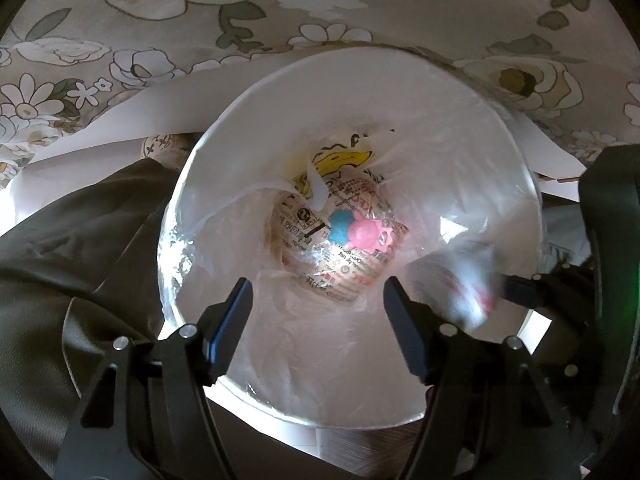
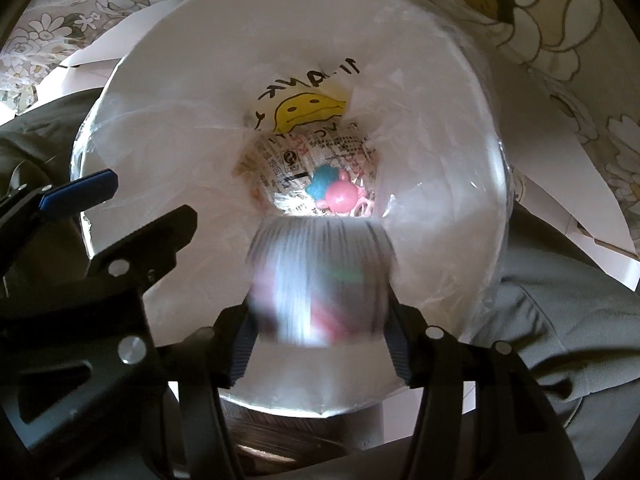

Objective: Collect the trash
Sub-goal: 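Open left tool to drop the pig toy while right tool drops the box, then raise both tools from the bin back toward the bed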

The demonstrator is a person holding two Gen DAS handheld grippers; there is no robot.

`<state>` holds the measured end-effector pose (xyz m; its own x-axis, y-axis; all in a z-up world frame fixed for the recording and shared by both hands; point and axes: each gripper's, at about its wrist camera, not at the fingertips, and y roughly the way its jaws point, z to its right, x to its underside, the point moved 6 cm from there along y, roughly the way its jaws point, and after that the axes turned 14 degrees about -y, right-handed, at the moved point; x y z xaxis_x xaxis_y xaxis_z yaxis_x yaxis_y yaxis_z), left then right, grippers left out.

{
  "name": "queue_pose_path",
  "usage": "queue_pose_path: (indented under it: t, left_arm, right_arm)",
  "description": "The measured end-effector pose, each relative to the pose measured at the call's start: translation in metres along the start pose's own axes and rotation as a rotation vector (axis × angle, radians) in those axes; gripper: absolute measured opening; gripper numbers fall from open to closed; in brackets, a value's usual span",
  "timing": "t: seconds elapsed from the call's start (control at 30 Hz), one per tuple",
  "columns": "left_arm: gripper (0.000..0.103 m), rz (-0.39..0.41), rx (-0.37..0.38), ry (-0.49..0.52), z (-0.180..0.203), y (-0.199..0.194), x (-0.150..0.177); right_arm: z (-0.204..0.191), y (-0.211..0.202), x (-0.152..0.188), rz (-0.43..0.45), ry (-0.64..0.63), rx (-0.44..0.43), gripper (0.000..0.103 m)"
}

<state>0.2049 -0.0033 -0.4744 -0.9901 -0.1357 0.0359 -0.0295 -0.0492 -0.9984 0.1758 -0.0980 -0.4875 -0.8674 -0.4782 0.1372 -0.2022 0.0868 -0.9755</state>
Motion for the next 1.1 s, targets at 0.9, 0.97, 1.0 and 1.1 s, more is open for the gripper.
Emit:
queue_pose_path:
  t: [0.9, 0.97, 1.0, 1.1]
  left_arm:
    - [0.068, 0.146, 0.013, 0.059, 0.001, -0.068, -0.003]
    - [0.068, 0.171, 0.023, 0.063, 0.0, -0.084, -0.006]
    - [0.068, 0.184, 0.031, 0.065, -0.001, -0.095, -0.008]
    - [0.068, 0.212, 0.052, 0.061, -0.002, -0.118, -0.013]
  right_arm:
    - [-0.012, -0.067, 0.012, 0.138, -0.096, 0.029, 0.059]
    - [-0.011, -0.08, 0.016, 0.158, -0.101, 0.037, 0.059]
    - [-0.01, -0.086, 0.017, 0.165, -0.101, 0.038, 0.059]
    - [-0.003, -0.108, 0.024, 0.193, -0.089, 0.047, 0.06]
